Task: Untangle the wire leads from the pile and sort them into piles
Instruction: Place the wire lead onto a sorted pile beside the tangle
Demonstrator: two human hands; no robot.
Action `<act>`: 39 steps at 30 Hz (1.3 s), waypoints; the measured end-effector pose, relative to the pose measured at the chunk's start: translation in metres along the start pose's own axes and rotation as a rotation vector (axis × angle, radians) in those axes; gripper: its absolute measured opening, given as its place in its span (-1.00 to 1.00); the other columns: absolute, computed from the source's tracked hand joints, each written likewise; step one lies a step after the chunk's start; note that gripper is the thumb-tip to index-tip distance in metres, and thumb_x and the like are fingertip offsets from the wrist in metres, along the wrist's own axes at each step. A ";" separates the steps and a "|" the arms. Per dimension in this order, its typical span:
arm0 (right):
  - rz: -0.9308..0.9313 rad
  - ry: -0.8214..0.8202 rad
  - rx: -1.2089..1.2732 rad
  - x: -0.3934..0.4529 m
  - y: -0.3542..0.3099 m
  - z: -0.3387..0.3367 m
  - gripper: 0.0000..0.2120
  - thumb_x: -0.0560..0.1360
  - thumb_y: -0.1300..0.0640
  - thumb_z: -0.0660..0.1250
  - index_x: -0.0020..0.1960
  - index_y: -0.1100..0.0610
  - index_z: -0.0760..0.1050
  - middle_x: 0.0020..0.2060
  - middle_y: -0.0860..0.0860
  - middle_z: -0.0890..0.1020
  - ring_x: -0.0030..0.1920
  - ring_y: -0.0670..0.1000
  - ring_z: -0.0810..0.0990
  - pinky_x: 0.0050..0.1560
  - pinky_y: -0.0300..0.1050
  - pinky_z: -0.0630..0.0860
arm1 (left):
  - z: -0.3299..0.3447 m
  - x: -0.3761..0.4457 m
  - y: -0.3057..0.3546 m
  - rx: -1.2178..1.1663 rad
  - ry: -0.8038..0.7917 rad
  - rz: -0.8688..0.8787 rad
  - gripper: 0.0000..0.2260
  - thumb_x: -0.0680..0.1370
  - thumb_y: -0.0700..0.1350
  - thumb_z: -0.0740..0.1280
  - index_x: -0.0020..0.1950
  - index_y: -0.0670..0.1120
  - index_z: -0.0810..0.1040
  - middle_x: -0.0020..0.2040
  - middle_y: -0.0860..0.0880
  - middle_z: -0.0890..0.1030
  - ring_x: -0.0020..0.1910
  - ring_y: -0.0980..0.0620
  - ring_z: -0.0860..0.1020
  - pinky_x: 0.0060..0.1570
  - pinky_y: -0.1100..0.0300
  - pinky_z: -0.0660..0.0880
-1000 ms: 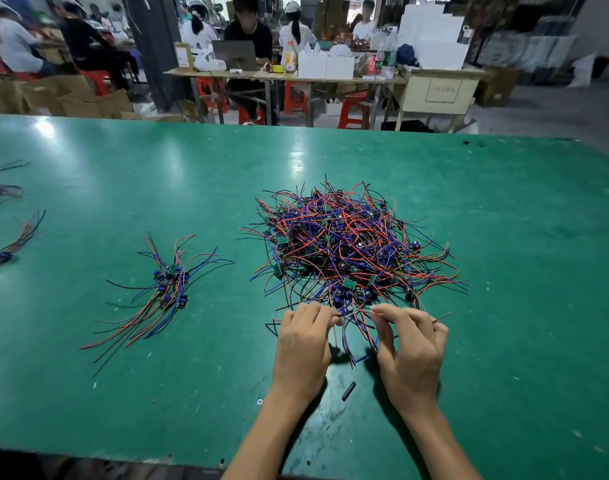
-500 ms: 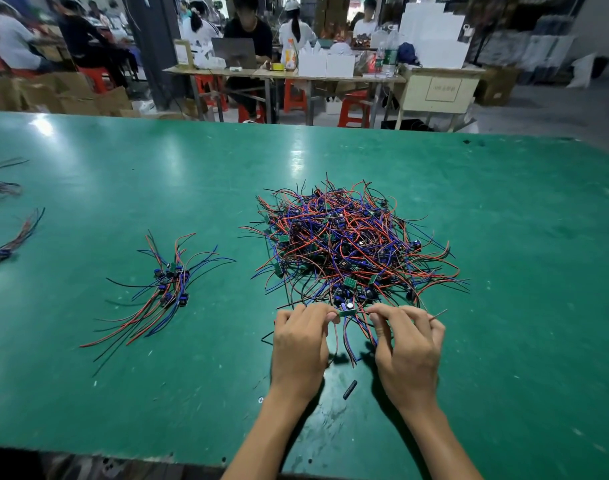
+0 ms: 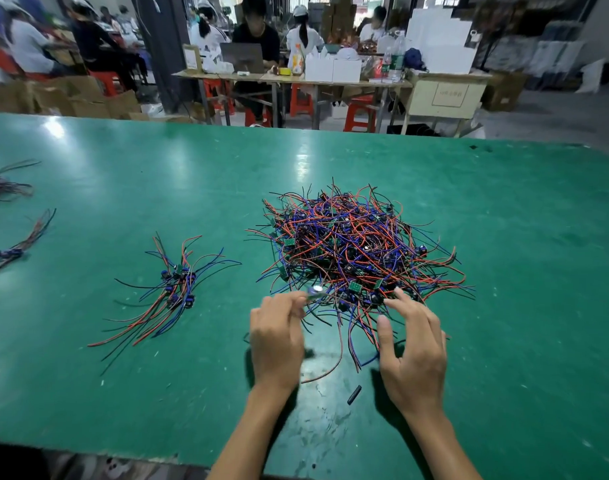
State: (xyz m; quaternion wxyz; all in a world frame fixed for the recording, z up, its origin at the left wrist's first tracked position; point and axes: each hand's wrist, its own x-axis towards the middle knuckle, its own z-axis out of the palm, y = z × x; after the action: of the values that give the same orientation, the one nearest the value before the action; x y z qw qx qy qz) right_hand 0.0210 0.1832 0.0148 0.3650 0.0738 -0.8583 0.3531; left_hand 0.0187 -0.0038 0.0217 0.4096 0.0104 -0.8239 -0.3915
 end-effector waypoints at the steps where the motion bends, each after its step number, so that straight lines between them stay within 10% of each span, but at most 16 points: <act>1: 0.006 0.000 -0.006 0.000 0.001 0.000 -0.73 0.59 0.01 0.27 0.21 0.10 0.58 0.33 -0.01 0.58 0.33 0.06 0.51 0.32 0.01 0.39 | -0.009 0.007 -0.008 -0.001 0.090 -0.028 -0.88 0.60 -0.24 0.31 -0.03 -0.13 0.65 -0.15 0.07 0.62 -0.19 -0.03 0.55 -0.08 0.13 0.39; 6: -0.046 -0.028 -0.040 0.003 0.001 0.003 -0.72 0.58 0.02 0.24 0.18 0.09 0.61 0.31 -0.01 0.60 0.28 0.07 0.53 0.31 -0.07 0.36 | -0.069 0.057 -0.059 0.190 0.497 -0.056 -0.80 0.68 -0.15 0.28 0.11 -0.23 0.65 -0.14 -0.08 0.68 -0.15 -0.12 0.48 -0.11 0.08 0.42; 14: -0.062 -0.125 -0.220 0.002 0.009 0.011 -0.77 0.51 -0.02 0.29 0.06 0.02 0.64 -0.03 -0.06 0.68 0.04 0.06 0.55 0.02 -0.08 0.32 | -0.088 0.063 -0.134 0.465 0.024 -0.431 -0.84 0.59 -0.20 0.40 0.12 -0.20 0.71 -0.02 -0.23 0.64 0.04 -0.25 0.52 -0.06 -0.07 0.47; 24: 0.026 -0.159 -0.377 0.001 0.016 0.016 -0.93 0.50 0.09 0.51 -0.15 0.05 0.68 -0.26 -0.02 0.65 -0.20 0.10 0.55 -0.13 0.00 0.35 | -0.074 0.045 -0.098 0.518 0.140 -0.112 -0.75 0.46 -0.31 0.44 0.09 -0.07 0.68 0.06 -0.09 0.58 0.06 -0.17 0.49 0.03 -0.05 0.36; 30: -0.056 0.030 -0.302 0.000 0.013 0.013 -0.76 0.60 -0.02 0.27 -0.06 0.07 0.65 -0.19 -0.02 0.66 -0.18 0.09 0.53 -0.12 0.02 0.35 | -0.014 -0.004 -0.014 0.117 -0.232 0.115 -0.77 0.50 -0.19 0.36 0.14 -0.02 0.62 0.02 0.03 0.58 0.04 0.10 0.46 0.09 0.29 0.31; 39: -0.087 0.133 -0.057 -0.004 0.010 0.007 -0.77 0.65 -0.02 0.25 0.01 0.07 0.61 -0.22 -0.06 0.69 -0.32 0.02 0.63 -0.27 -0.10 0.46 | 0.045 -0.011 0.023 0.095 -0.553 0.151 -0.54 0.61 -0.02 0.34 0.51 0.11 0.41 0.30 0.04 0.50 0.26 0.01 0.44 0.26 0.12 0.37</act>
State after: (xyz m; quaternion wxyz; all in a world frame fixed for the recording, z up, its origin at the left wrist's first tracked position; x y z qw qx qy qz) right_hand 0.0162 0.1858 0.0027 0.4380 0.0769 -0.8379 0.3166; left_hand 0.0027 0.0443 0.0130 0.1965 -0.1389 -0.9201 -0.3090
